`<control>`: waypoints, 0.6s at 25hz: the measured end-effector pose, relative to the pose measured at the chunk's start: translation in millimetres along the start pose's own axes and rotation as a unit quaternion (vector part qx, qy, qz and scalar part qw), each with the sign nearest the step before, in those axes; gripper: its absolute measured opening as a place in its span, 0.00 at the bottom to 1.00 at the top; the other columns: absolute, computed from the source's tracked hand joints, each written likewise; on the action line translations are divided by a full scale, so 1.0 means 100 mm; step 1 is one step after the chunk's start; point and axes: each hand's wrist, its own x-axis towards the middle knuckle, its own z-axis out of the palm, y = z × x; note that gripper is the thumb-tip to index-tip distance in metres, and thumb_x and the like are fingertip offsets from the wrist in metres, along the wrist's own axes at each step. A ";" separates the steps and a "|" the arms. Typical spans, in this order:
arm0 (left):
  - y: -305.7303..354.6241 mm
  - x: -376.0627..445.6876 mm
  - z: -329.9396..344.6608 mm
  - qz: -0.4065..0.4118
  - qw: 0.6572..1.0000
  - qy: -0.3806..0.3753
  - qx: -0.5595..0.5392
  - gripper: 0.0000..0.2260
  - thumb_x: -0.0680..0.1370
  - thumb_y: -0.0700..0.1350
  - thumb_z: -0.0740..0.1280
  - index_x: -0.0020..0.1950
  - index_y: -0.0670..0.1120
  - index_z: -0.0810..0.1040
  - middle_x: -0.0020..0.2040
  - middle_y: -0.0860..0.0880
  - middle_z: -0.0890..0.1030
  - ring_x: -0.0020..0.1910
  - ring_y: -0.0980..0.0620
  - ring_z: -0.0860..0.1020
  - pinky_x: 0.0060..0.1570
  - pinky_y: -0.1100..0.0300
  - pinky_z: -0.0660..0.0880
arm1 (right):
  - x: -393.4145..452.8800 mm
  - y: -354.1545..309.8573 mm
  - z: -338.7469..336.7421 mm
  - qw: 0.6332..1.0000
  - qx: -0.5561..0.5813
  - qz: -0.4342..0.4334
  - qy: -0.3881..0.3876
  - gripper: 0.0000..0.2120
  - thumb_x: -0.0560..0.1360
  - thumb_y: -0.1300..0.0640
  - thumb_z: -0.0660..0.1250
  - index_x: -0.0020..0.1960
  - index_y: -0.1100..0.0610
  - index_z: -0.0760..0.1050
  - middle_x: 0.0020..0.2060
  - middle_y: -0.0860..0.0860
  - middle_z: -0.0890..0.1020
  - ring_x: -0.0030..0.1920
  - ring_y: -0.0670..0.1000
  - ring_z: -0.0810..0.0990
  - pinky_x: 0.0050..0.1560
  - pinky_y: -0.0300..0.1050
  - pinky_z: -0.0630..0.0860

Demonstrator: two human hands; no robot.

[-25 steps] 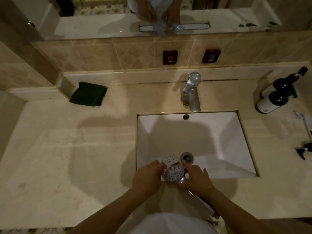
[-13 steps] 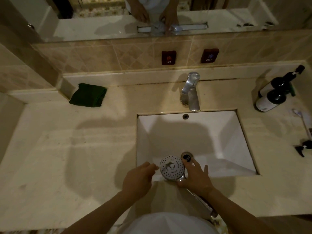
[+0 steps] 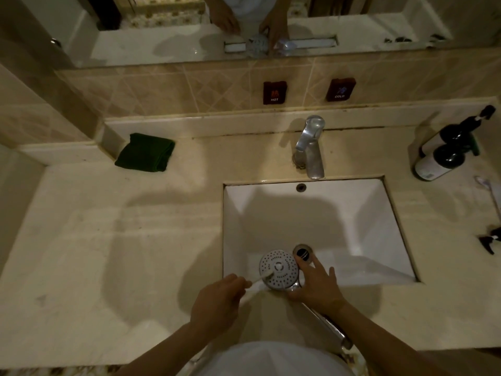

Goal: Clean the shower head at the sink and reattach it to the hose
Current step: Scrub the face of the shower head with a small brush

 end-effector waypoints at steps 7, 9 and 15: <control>-0.06 0.09 -0.06 0.007 1.000 -0.009 0.002 0.10 0.79 0.46 0.61 0.57 0.55 0.78 0.47 0.56 0.79 0.42 0.58 0.76 0.41 0.68 0.71 | 0.03 0.03 0.00 1.000 -0.004 0.008 -0.017 0.49 0.67 0.30 0.68 0.80 0.45 0.49 0.78 0.46 0.59 0.80 0.51 0.44 0.74 0.68 0.41; -0.10 -0.03 -0.08 0.034 0.999 -0.039 0.006 0.09 0.79 0.47 0.61 0.56 0.56 0.78 0.45 0.56 0.79 0.40 0.58 0.77 0.37 0.71 0.67 | 0.04 0.03 0.01 1.000 0.000 0.012 -0.016 0.48 0.68 0.31 0.68 0.80 0.45 0.49 0.78 0.46 0.59 0.80 0.51 0.44 0.74 0.68 0.42; -0.07 0.04 -0.02 -0.002 1.000 0.000 0.005 0.11 0.79 0.46 0.60 0.58 0.56 0.77 0.48 0.56 0.79 0.42 0.58 0.77 0.39 0.69 0.70 | 0.05 0.00 0.01 1.000 0.012 0.015 -0.022 0.50 0.65 0.27 0.67 0.79 0.43 0.50 0.77 0.45 0.64 0.79 0.52 0.50 0.73 0.70 0.43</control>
